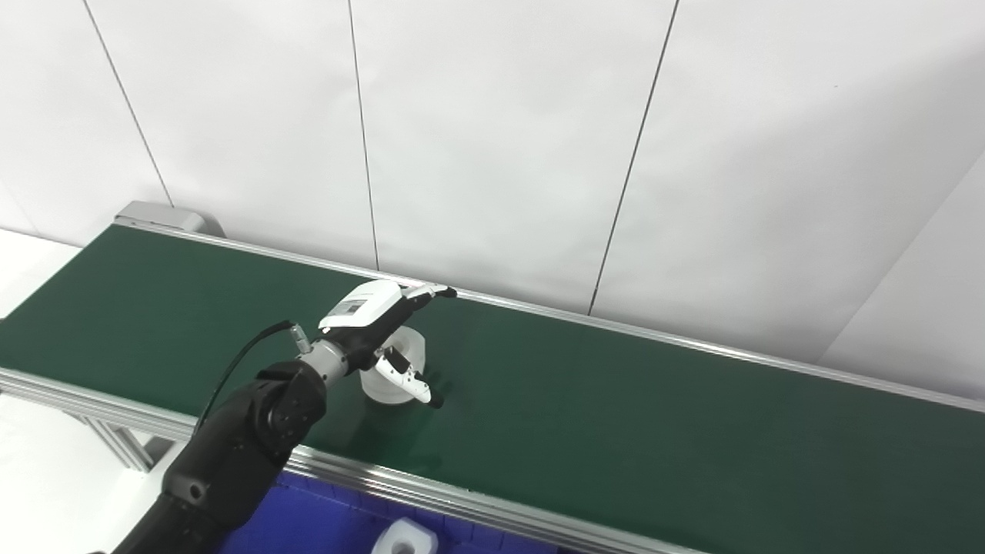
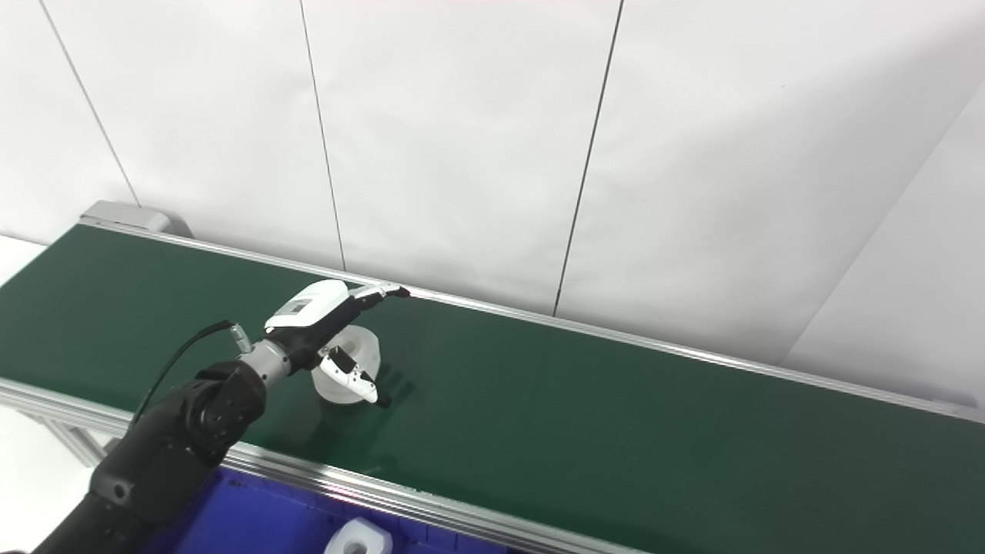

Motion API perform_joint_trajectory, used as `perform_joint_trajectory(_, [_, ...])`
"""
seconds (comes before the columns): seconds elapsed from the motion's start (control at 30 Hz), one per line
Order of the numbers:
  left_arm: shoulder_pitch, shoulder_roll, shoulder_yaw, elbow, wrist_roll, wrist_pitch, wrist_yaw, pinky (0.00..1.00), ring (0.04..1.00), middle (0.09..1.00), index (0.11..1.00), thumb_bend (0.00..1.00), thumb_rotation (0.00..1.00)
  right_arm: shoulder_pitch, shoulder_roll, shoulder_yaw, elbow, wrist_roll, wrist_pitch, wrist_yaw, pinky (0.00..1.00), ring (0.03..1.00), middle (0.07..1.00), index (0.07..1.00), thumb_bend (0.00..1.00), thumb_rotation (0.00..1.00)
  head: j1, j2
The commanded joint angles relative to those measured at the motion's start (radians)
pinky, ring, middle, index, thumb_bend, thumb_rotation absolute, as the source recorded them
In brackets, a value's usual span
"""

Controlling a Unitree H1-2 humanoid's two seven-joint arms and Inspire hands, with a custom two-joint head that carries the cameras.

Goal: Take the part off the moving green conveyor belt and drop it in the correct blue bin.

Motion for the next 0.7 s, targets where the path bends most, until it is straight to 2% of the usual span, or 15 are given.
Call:
perform_joint_trajectory(0.0, [-0.055, 0.028, -0.005, -0.007, 0.023, 0.023, 0.007, 0.91, 0.928, 0.961, 0.898, 0.95, 0.27, -0.001, -0.007, 0.003, -0.033, 0.006, -0.061, -0.015, 0.6, 0.726, 0.778, 0.801, 0.78, 0.42, -0.001, 0.001])
perform_joint_trajectory(0.13, [-0.081, 0.041, -0.039, 0.021, 0.054, 0.052, -0.02, 0.98, 0.97, 0.98, 0.902, 0.95, 0.24, -0.002, -0.009, 0.012, -0.034, 0.0, -0.061, -0.033, 0.59, 0.718, 0.771, 0.796, 0.78, 0.43, -0.002, 0.004])
perform_joint_trajectory(0.3, [-0.096, 0.055, -0.072, 0.056, 0.053, 0.067, -0.06, 1.0, 0.999, 0.999, 0.902, 0.96, 0.21, 0.0, -0.01, 0.016, -0.036, 0.002, -0.061, -0.042, 0.59, 0.716, 0.771, 0.793, 0.79, 0.43, -0.004, 0.006])
perform_joint_trajectory(0.37, [-0.097, 0.058, -0.08, 0.061, 0.031, 0.083, -0.101, 1.0, 1.0, 1.0, 0.902, 0.95, 0.16, 0.001, -0.012, 0.018, -0.037, 0.001, -0.061, -0.046, 0.6, 0.718, 0.771, 0.793, 0.79, 0.44, -0.007, 0.01])
perform_joint_trajectory(0.57, [-0.105, 0.06, -0.124, 0.038, 0.025, 0.194, -0.255, 1.0, 1.0, 1.0, 0.889, 0.86, 0.02, 0.002, -0.016, 0.021, -0.043, 0.002, -0.061, -0.054, 0.6, 0.722, 0.77, 0.793, 0.77, 0.44, -0.005, 0.013])
perform_joint_trajectory(0.6, [-0.105, 0.057, -0.128, 0.041, 0.015, 0.207, -0.275, 0.97, 0.994, 0.997, 0.878, 0.85, 0.01, 0.001, -0.017, 0.022, -0.043, 0.003, -0.061, -0.055, 0.6, 0.721, 0.768, 0.793, 0.77, 0.44, -0.005, 0.014])
perform_joint_trajectory(0.63, [-0.105, 0.056, -0.131, 0.043, 0.007, 0.216, -0.287, 0.89, 0.975, 0.988, 0.861, 0.84, 0.0, 0.001, -0.017, 0.023, -0.043, 0.003, -0.061, -0.057, 0.6, 0.719, 0.766, 0.793, 0.77, 0.44, -0.005, 0.014])
perform_joint_trajectory(0.67, [-0.1, 0.048, -0.125, 0.047, -0.01, 0.219, -0.284, 0.88, 0.973, 0.987, 0.86, 0.84, 0.0, -0.001, -0.02, 0.026, -0.043, -0.003, -0.061, -0.063, 0.6, 0.718, 0.766, 0.793, 0.77, 0.44, -0.006, 0.016])
